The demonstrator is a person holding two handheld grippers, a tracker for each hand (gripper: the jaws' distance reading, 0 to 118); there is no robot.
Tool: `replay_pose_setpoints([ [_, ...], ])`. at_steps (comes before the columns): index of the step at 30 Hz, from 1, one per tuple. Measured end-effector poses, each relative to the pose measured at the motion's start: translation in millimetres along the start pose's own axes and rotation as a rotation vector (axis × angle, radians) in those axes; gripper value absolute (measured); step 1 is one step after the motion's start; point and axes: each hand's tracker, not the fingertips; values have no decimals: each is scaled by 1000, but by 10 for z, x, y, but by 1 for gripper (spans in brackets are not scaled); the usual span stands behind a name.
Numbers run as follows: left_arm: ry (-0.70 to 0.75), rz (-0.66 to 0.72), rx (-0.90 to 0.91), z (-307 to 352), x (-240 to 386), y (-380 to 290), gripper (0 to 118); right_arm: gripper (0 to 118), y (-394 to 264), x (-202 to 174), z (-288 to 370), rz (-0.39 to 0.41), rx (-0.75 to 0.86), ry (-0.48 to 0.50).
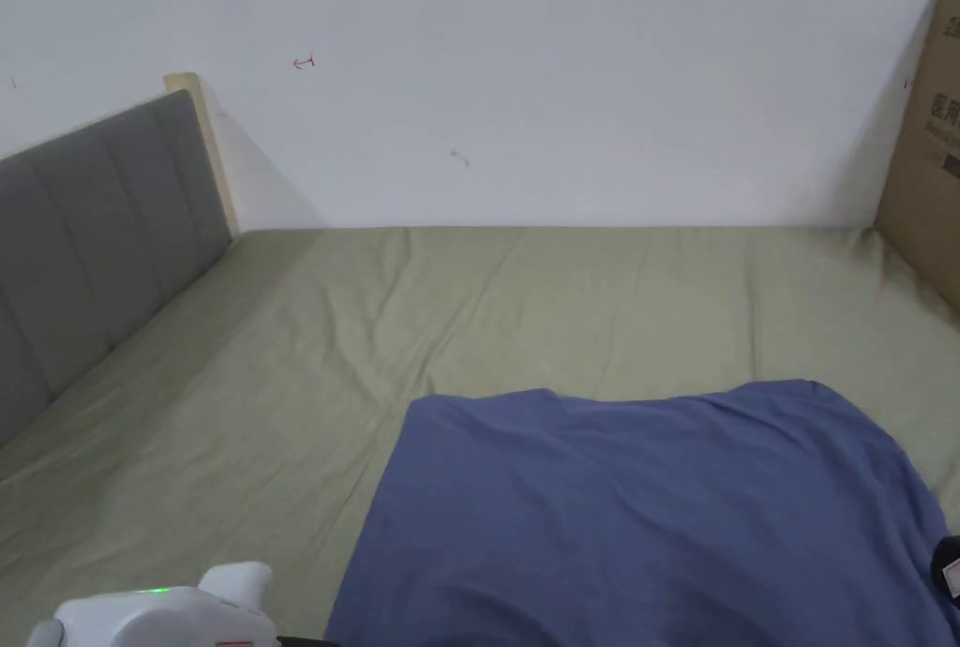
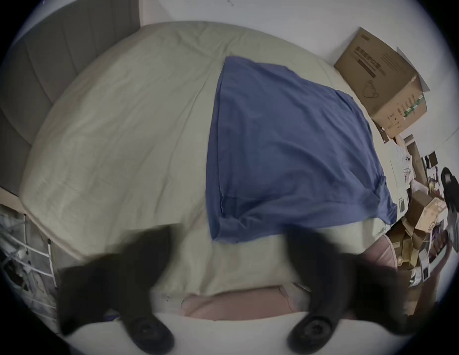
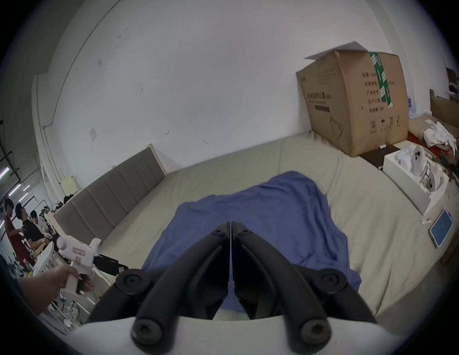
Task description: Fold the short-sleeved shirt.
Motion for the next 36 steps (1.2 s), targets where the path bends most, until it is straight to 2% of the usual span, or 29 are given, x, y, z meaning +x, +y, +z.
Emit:
replay_pose_setpoints([
  [1, -5, -4, -12, -91, -12, -10, 115, 2, -13, 14, -30, -3, -24, -6],
  [6, 66, -118, -70, -537, 58, -14, 108, 2, -68, 108, -133, -25, -79, -27],
  [7, 66, -121, -79, -603, 57, -17, 85, 2, -70, 122, -150, -30, -85, -28],
  [8, 95, -138, -92, -636, 79, -19, 71, 2, -69, 131, -163, -31, -89, -32],
  [9, 159, -176, -66, -601, 111, -54, 69, 2, -64, 145, -176, -30, -95, -37],
  [10, 121, -161, -53, -553, 147, -66, 57, 2, -74, 165, -177, -27, -101, -45],
  [11, 128, -173, -39, -518, 179, -71, 38, 2, -73, 187, -177, -21, -105, -54],
  [12, 129, -190, -27, -474, 217, -80, 7, 2, -64, 214, -174, -12, -111, -70],
  [13, 94, -207, -10, -397, 292, -106, 3, 2, -51, 247, -168, -1, -114, -90],
  [14, 143, -225, 28, -336, 337, -142, 3, 2, -48, 286, -151, 6, -114, -100],
  [16, 33, -206, 32, -257, 367, -162, 3, 2, 14, 447, -152, 2, -137, -102],
  [18, 32, -188, 37, -203, 387, -168, 3, 2, 52, 610, -181, -12, -207, -155],
  [19, 20, -179, 45, -170, 393, -171, 3, 9, 69, 708, -228, -33, -272, -170],
  [20, 12, -167, 56, -137, 394, -174, 3, 33, 80, 797, -294, -57, -347, -179],
  [22, -15, -139, 66, -90, 410, -165, 3, 99, 0, 1056, -490, -120, -583, -190],
  [25, -25, -139, 78, -42, 459, -175, 3, 101, -297, 1284, -708, -138, -743, -218],
  [28, 1, -172, 79, -19, 505, -208, 3, 101, -566, 1568, -970, -131, -889, -335],
  [31, 11, -185, 77, 1, 523, -224, 3, 101, -712, 1763, -1041, -128, -949, -423],
  [33, 18, -177, 77, 3, 499, -224, 3, 101, -767, 1813, -1022, -135, -970, -386],
  [35, 31, -164, 76, -2, 465, -229, 3, 95, -777, 1736, -936, -47, -956, -355],
  [36, 34, -157, 73, -8, 445, -230, 3, 81, -760, 1683, -910, 19, -945, -357],
])
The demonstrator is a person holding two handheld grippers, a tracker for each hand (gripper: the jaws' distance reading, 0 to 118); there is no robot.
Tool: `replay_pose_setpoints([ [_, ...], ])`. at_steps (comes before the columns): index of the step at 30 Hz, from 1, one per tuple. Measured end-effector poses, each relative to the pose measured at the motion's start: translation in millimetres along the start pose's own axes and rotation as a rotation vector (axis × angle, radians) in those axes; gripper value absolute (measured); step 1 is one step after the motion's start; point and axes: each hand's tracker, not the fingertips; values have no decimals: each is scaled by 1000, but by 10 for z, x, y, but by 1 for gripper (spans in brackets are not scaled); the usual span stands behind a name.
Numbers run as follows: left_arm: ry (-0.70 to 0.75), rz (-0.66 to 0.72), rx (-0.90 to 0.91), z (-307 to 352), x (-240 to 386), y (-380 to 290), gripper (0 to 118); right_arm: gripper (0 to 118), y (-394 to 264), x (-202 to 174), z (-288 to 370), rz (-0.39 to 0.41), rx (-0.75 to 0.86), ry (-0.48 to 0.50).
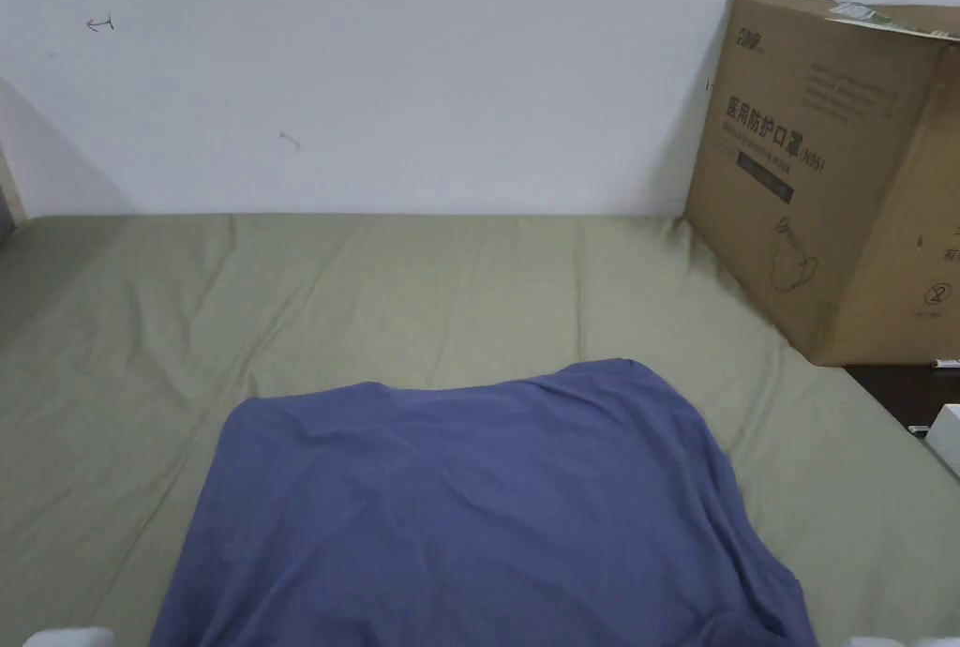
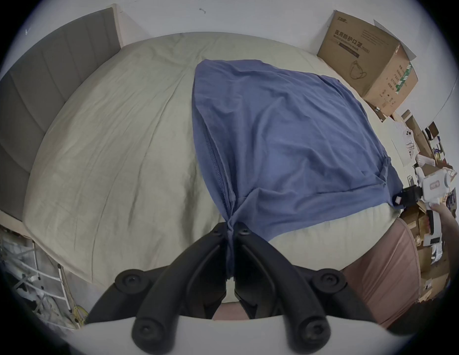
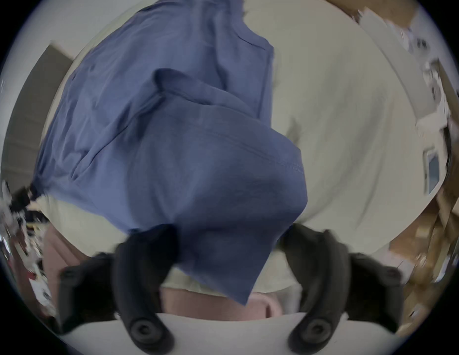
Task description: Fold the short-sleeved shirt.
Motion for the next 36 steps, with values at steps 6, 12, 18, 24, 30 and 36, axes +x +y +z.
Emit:
replay_pose_setpoints([
  [6, -8, 3, -18, 11, 1, -15, 3, 6, -142, -149, 272, 125, 93, -7],
  [12, -28, 33, -10, 149, -76, -76, 3, 5, -275, -30, 500, 40, 156, 103],
  [18, -41, 48, -20, 375, -153, -162, 3, 6, -444, 77, 760, -29, 186, 182],
  [24, -80, 110, 16, 488, -174, -225, 3, 5, -558, 101, 837, -64, 260, 213],
  [30, -197, 287, 102, 472, -276, -57, 3, 6, -403, 124, 891, -194, 326, 343],
  [36, -174, 356, 120, 58, -384, 495, 3, 5, 248, 154, 830, -261, 379, 324],
])
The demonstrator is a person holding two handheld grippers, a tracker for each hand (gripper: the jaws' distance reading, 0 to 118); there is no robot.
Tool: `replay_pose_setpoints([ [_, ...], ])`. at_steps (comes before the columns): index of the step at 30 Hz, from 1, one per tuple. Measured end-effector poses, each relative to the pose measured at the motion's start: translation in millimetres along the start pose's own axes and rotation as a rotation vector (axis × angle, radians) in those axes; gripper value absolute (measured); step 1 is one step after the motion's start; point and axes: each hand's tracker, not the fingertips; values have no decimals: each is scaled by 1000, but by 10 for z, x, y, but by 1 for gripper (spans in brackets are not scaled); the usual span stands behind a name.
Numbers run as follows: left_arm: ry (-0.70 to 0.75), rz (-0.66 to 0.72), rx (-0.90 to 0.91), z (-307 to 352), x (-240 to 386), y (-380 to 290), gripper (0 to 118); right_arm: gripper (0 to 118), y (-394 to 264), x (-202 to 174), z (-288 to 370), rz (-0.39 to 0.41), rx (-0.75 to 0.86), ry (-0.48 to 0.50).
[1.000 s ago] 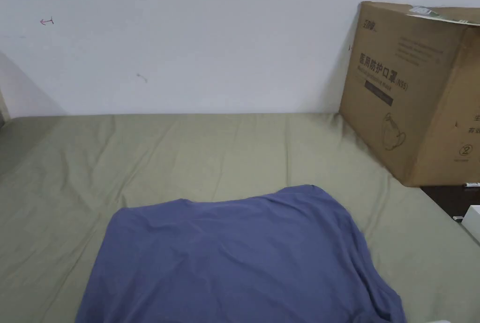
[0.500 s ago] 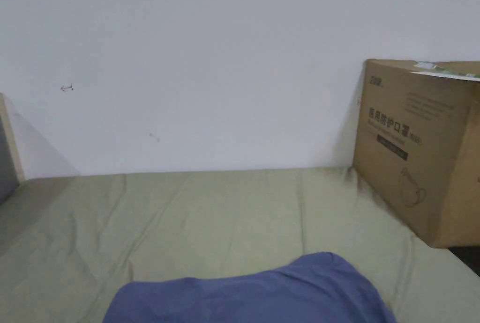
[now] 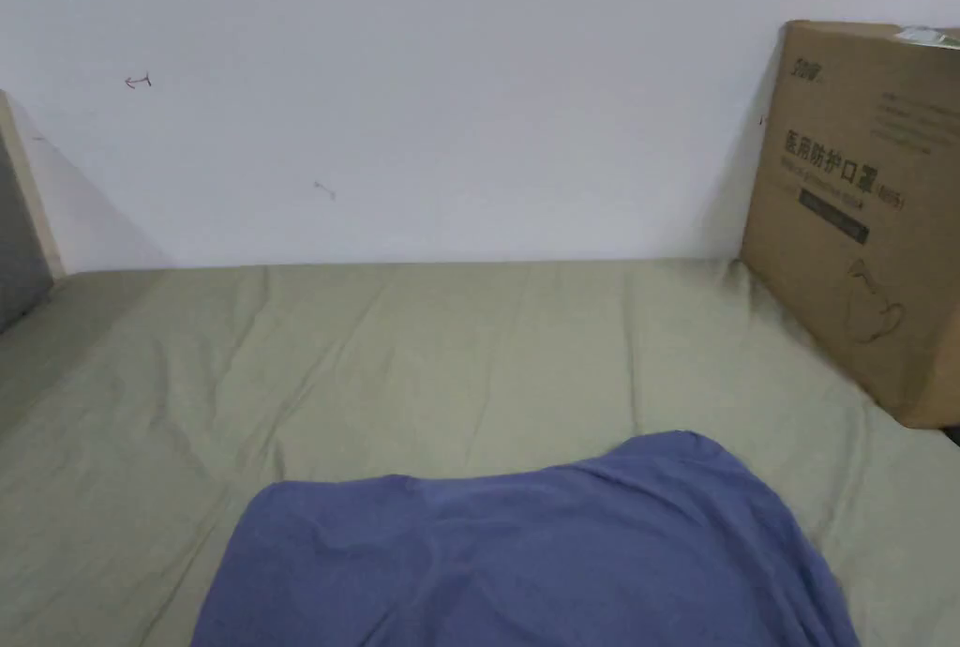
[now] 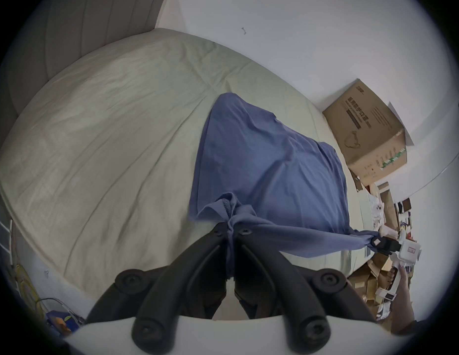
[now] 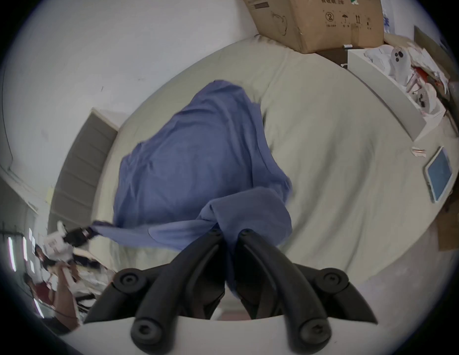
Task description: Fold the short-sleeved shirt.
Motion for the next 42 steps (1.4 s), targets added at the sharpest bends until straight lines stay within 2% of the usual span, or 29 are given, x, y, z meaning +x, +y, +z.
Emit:
replay_pose_setpoints([
  [3, 47, 14, -7, -303, 56, 225, 3, 5, 355, 31, -300, -98, -2, 37],
  [8, 77, 40, -41, -855, 81, 527, 4, 6, 842, 50, -990, -129, -82, -31],
  [9, 73, 52, -44, -957, 67, 568, 9, 6, 904, 39, -1116, -122, -79, -46],
  [10, 72, 61, -51, -1043, 63, 613, 33, 16, 958, 46, -1230, -109, -81, -57],
  [11, 74, 67, -51, -1104, 55, 641, 62, 37, 994, 37, -1318, -100, -79, -65],
  [12, 89, 70, -46, -1162, 43, 659, 62, 37, 1012, 16, -1379, -89, -68, -92],
  [13, 110, 71, -35, -1194, 17, 669, 71, 46, 1021, -7, -1415, -82, -46, -124],
  [14, 118, 74, -27, -1198, 1, 679, 86, 65, 1026, 5, -1431, -88, -34, -144],
  [15, 117, 85, -2, -1171, -19, 688, 95, 87, 1014, -13, -1415, -100, -12, -166],
  [16, 93, 108, 18, -1126, -42, 701, 94, 93, 995, -35, -1368, -112, 24, -170],
  [19, 26, 156, 72, -933, -57, 672, 95, 93, 908, -123, -1123, -120, 99, -153],
  [22, 24, 64, 193, -579, 67, 565, 97, 93, 724, -328, -735, -52, 234, -121],
  [24, 34, -25, 330, -257, 189, 404, 97, 89, 525, -507, -434, 19, 335, -87],
  [25, 42, -59, 393, -81, 238, 304, 87, 59, 362, -605, -250, 67, 423, -59],
  [26, 53, -82, 442, 80, 298, 200, 65, 16, 255, -685, -105, 94, 527, -32],
  [27, 61, -120, 496, 248, 363, 86, 28, 0, 171, -798, 0, 152, 549, -37],
  [28, 99, -163, 517, 367, 430, 8, 0, 0, 81, -859, 116, 162, 590, -50],
  [30, 118, -210, 575, 590, 508, -148, 0, 0, -29, -899, 269, 169, 588, 106],
  [31, 80, -214, 566, 668, 526, -186, 0, 0, -92, -956, 327, 183, 601, 112],
  [33, 87, -222, 538, 704, 547, -180, 0, 0, -184, -1068, 382, 212, 603, 56],
  [35, 121, -266, 457, 635, 568, -117, 0, 0, -196, -1124, 373, 244, 571, 69],
  [37, 113, -293, 267, 358, 483, 65, 0, 0, -217, -1156, 346, 289, 543, 76],
  [38, 89, -286, 158, 230, 450, 140, 5, 0, -199, -1176, 331, 297, 537, 75],
  [39, 83, -253, 81, 75, 404, 180, 23, 0, -190, -1179, 325, 293, 534, 75],
  [40, 87, -225, 46, -55, 364, 180, 64, 0, -188, -1172, 317, 286, 520, 82],
  [41, 100, -200, 52, -169, 308, 186, 87, 0, -186, -1158, 305, 275, 501, 99],
  [42, 108, -171, 40, -307, 251, 193, 91, 0, -177, -1152, 288, 263, 483, 112],
])
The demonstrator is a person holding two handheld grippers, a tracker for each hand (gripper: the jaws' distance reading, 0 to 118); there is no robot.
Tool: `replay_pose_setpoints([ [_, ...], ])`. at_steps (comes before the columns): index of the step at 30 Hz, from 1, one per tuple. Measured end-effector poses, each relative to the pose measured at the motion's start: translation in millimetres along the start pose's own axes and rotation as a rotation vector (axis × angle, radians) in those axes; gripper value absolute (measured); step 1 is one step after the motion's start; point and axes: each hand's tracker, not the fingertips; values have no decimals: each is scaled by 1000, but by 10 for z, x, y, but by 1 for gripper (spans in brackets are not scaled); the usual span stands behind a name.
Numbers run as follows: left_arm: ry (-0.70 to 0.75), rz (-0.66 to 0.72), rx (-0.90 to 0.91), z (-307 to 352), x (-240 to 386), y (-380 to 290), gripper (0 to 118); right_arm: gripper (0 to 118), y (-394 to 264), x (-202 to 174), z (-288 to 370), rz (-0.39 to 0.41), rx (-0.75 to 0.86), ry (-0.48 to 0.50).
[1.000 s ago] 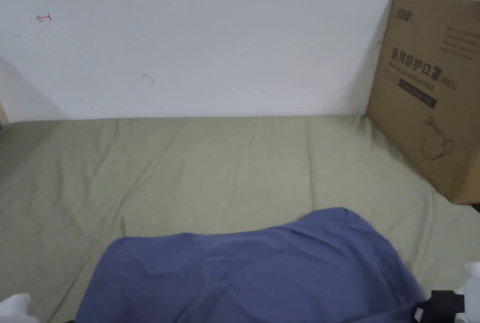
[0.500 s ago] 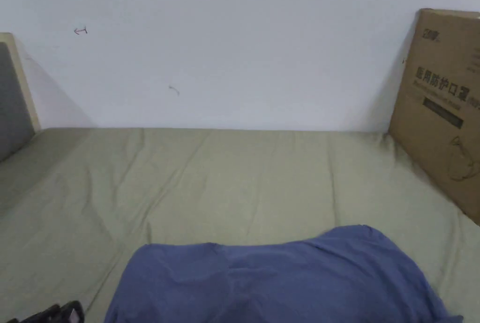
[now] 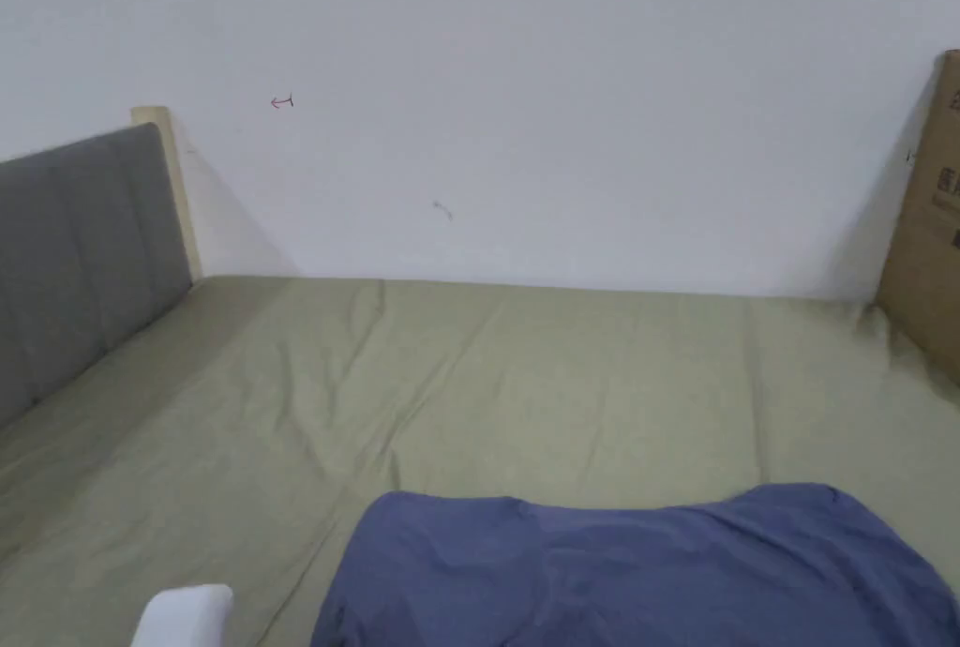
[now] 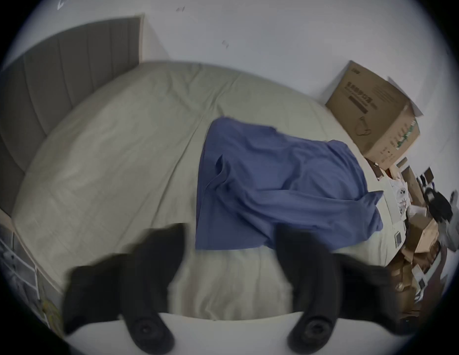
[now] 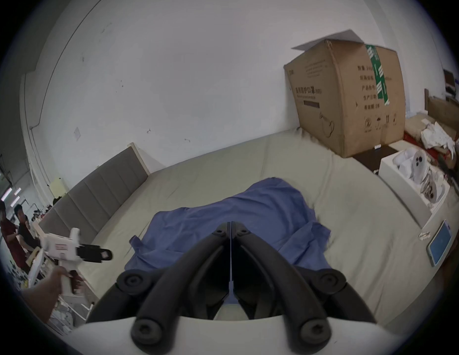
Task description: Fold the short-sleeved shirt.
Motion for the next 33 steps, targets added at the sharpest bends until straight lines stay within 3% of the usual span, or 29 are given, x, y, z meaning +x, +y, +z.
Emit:
replay_pose_setpoints([
  [2, 42, 24, -19, -250, -55, 7, 98, 0, -33, 6, 0, -21, -16, -11],
  [7, 248, -53, -106, -980, -149, -81, 98, 0, -87, 58, -3, -65, -28, -23],
  [9, 194, -20, -188, -1284, -262, -161, 104, 0, -90, 74, -16, -65, -30, -48],
  [10, 154, -25, -91, -1258, -270, -181, 115, 0, -102, 87, -26, -69, -35, -51],
  [11, 117, -26, -46, -1228, -290, -258, 118, 0, -115, 102, -36, -77, -46, -51],
  [15, 217, -68, -95, -1168, -91, -229, 116, 0, -172, 161, -104, -88, -81, -69],
  [16, 233, -73, -97, -1100, -41, -208, 106, 0, -234, 374, -171, -91, -91, -73],
  [17, 235, -103, -79, -1024, 7, -212, 88, 0, -242, 434, -204, -92, -101, -80],
  [18, 236, -156, -35, -930, 70, -230, 60, 0, -239, 473, -237, -93, -113, -85],
  [19, 241, -191, -5, -834, 87, -269, 7, 0, -236, 507, -266, -93, -122, -89],
  [20, 222, -215, 8, -779, 128, -292, 1, 0, -241, 541, -294, -93, -125, -93],
  [22, 243, -230, -4, -731, 153, -312, 1, 0, -253, 617, -338, -91, -126, -105],
  [25, 127, -163, -39, -644, 66, -282, 1, 0, -236, 798, -455, -105, -193, -61],
  [27, 162, -197, -27, -588, 68, -270, 1, 0, -192, 994, -602, -108, -265, -109],
  [28, 171, -238, -18, -556, 88, -259, 1, 6, -185, 1076, -693, -118, -311, -154],
  [29, 172, -265, -22, -540, 105, -247, 1, 34, -169, 1172, -793, -135, -368, -189],
  [30, 169, -278, -34, -533, 118, -233, 1, 34, -160, 1286, -912, -158, -443, -206],
  [31, 165, -282, -46, -542, 112, -234, 1, 47, -189, 1408, -1017, -182, -502, -183],
  [33, 155, -287, -69, -562, 110, -198, 1, 106, -301, 1542, -1221, -228, -676, -184],
])
